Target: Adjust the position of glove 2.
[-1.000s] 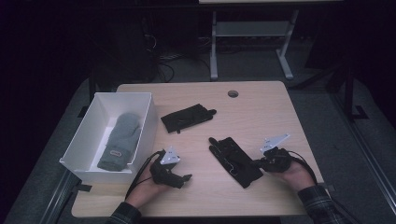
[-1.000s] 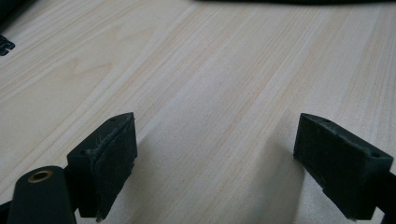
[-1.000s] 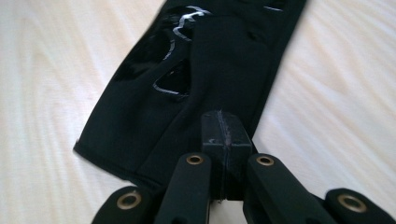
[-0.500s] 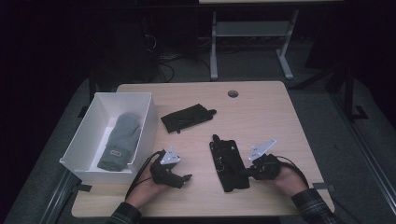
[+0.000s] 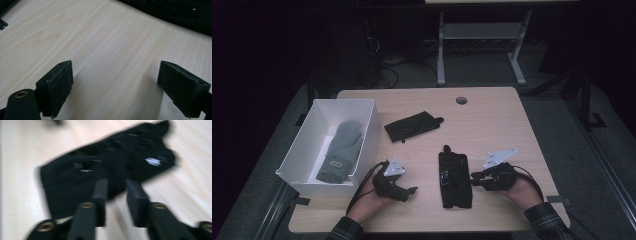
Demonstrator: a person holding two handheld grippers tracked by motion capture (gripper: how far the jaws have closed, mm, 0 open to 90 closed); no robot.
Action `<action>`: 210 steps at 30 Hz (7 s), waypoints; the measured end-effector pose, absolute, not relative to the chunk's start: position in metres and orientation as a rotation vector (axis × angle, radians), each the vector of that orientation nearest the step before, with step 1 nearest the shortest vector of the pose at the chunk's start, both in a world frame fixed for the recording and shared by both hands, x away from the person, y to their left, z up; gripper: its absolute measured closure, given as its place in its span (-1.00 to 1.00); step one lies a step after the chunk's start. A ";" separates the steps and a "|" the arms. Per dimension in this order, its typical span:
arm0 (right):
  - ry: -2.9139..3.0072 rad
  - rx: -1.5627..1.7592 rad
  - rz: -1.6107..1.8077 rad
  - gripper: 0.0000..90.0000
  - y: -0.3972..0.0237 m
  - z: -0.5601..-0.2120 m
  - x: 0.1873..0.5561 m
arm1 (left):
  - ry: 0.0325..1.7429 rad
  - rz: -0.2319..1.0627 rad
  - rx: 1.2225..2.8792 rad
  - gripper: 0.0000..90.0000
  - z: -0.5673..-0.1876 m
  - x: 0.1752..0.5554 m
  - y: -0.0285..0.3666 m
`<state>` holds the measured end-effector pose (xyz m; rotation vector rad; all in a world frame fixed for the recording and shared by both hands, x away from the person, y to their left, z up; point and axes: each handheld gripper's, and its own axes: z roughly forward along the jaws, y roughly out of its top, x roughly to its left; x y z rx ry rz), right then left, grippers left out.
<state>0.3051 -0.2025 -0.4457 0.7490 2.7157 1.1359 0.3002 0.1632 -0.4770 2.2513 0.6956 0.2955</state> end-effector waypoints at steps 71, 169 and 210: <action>2.406 1.098 1.066 -0.61 -0.246 -0.482 0.340 | 0.959 0.301 2.239 0.99 -0.462 0.419 0.111; 2.404 1.101 1.062 -0.61 -0.245 -0.482 0.339 | 0.990 0.317 2.295 0.50 -0.449 0.312 0.152; 2.650 0.838 1.198 0.92 -0.213 -0.463 0.317 | 1.011 0.101 2.158 0.92 -0.452 0.338 0.148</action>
